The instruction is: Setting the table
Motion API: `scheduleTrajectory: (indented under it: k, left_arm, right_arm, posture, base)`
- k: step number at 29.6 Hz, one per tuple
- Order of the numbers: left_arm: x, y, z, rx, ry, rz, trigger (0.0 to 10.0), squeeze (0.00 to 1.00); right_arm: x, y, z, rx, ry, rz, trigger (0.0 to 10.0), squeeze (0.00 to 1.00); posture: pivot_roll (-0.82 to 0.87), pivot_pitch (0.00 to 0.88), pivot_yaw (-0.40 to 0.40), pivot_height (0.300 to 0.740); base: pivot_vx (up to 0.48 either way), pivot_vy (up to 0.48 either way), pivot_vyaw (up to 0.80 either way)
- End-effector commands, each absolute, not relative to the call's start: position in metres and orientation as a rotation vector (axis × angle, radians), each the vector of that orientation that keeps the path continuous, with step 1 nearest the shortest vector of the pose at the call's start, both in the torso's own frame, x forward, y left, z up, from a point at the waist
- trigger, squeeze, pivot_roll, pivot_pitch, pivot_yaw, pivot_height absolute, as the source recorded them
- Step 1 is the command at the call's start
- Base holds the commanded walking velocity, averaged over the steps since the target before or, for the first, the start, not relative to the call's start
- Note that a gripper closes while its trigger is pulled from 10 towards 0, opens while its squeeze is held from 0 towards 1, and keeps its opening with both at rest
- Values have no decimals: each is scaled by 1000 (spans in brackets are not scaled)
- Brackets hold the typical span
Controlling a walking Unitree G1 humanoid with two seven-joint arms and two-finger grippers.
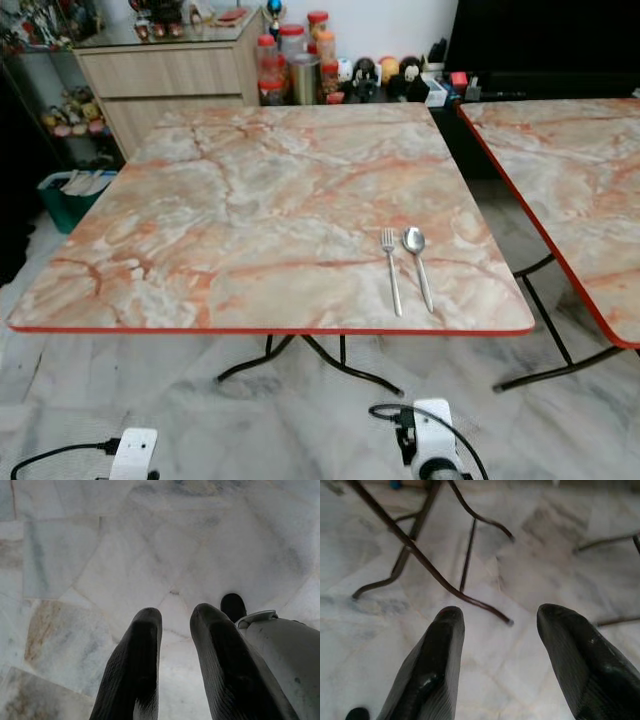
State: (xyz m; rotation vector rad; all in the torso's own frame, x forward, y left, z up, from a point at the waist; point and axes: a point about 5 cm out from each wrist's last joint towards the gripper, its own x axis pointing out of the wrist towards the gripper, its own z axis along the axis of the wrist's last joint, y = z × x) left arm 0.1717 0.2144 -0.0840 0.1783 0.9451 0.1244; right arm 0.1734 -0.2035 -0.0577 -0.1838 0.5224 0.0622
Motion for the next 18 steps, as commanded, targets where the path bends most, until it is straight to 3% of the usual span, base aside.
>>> scheduleTrajectory:
  k: [1, 5, 9, 15, 16, 18]
  left_arm:
    - [170, 220, -84, 182, 951, 146, 10000, 0]
    - [170, 222, -83, 187, 949, 147, 10000, 0]
    - [173, 223, -82, 194, 942, 146, 10000, 0]
    - [175, 222, -81, 197, 938, 146, 10000, 0]
    - [176, 222, -80, 194, 927, 150, 10000, 0]
    - [178, 221, -80, 190, 919, 154, 10000, 0]
  right_arm:
    - [180, -204, -46, -213, 441, 85, 10000, 0]
    - [184, -201, -18, -207, 289, 49, 10000, 0]
    - [201, -179, 26, -225, 106, 106, 10000, 0]
    - [218, -169, 54, -203, 17, 103, 10000, 0]
    - [241, -165, 67, -189, -34, 78, 10000, 0]
    - [257, -164, 76, -182, -45, 50, 10000, 0]
  posture:
    - [-54, 0, 36, 740]
    - [-77, 0, 44, 740]
    - [-81, 0, 46, 740]
    - [-80, 0, 45, 740]
    - [-82, 0, 44, 740]
    - [-87, 0, 46, 740]
  base:
    - [0, 0, 0]
    - [0, 0, 0]
    - [0, 0, 0]
    - [0, 0, 0]
    - [0, 0, 0]
    - [0, 0, 0]
